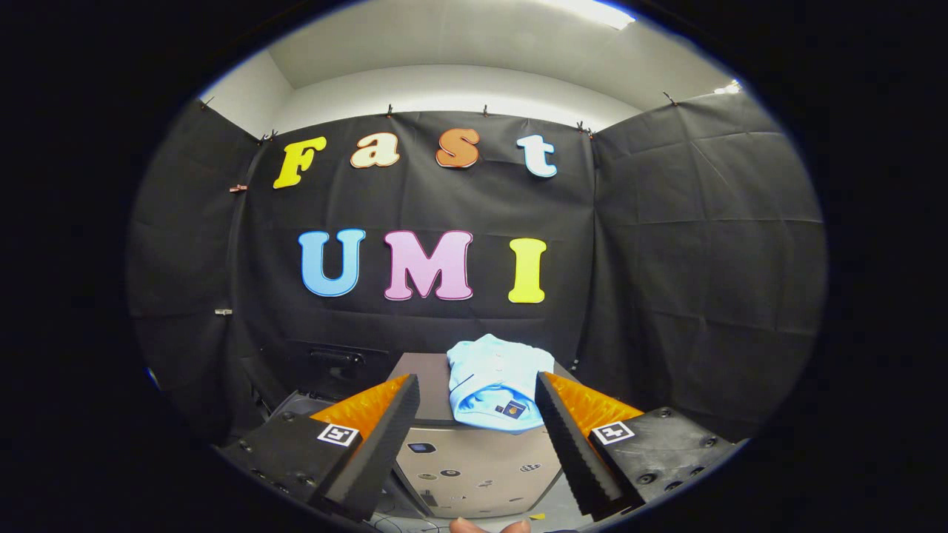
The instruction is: Put the clothes into the washing machine and then close the washing machine lid.
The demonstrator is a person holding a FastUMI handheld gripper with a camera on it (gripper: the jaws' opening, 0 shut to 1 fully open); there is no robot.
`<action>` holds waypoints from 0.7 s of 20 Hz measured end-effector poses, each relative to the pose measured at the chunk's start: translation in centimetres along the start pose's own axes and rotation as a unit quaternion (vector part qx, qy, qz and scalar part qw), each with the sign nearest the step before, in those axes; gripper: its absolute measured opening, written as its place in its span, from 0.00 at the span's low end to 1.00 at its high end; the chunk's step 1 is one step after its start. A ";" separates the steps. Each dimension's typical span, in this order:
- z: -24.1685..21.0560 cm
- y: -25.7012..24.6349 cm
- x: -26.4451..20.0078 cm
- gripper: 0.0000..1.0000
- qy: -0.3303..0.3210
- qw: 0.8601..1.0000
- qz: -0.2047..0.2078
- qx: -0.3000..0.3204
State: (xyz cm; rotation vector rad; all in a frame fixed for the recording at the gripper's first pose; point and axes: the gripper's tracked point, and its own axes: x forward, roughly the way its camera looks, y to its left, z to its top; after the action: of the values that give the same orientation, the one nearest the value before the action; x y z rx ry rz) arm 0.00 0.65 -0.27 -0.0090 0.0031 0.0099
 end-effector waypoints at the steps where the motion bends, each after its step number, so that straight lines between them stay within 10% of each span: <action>1: 0.0 0.0 0.0 0.98 0.000 1.000 0.000 0.001; 14: -0.9 -1.4 5.0 0.98 0.006 1.000 -0.009 0.006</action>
State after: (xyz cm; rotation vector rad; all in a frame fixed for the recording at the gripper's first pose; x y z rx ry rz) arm 5.01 -0.74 -1.13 0.0020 0.0157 -0.0077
